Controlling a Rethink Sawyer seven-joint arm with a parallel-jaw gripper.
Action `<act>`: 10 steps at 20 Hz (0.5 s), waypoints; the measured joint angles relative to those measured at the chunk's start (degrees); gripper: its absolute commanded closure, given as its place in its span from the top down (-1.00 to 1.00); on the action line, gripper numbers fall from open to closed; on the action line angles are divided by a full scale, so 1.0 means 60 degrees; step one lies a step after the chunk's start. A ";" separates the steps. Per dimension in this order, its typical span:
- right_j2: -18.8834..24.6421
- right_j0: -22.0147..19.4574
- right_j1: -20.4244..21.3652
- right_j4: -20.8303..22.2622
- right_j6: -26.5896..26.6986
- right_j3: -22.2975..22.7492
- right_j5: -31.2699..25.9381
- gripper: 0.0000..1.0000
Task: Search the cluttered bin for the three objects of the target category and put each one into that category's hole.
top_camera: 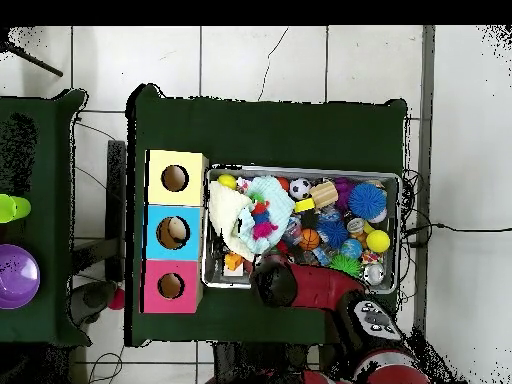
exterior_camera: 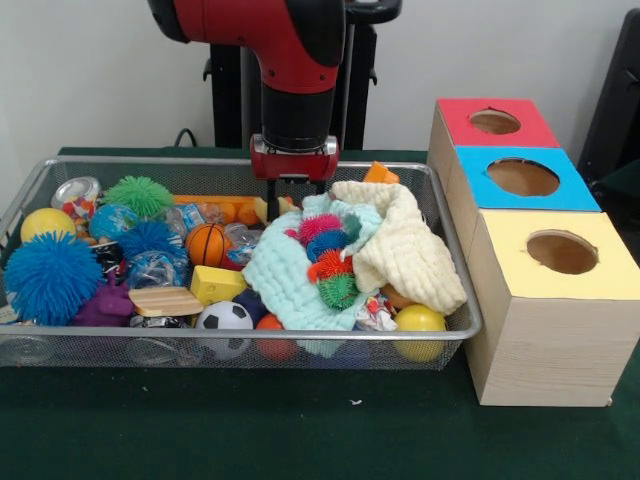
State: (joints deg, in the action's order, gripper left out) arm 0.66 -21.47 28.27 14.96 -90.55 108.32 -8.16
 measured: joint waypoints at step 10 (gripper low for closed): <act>-0.0471 0.0468 0.0029 0.0037 0.0000 -0.0243 -0.0424 1.00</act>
State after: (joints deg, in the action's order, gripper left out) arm -2.17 -18.66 28.45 15.18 -90.55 106.87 -10.71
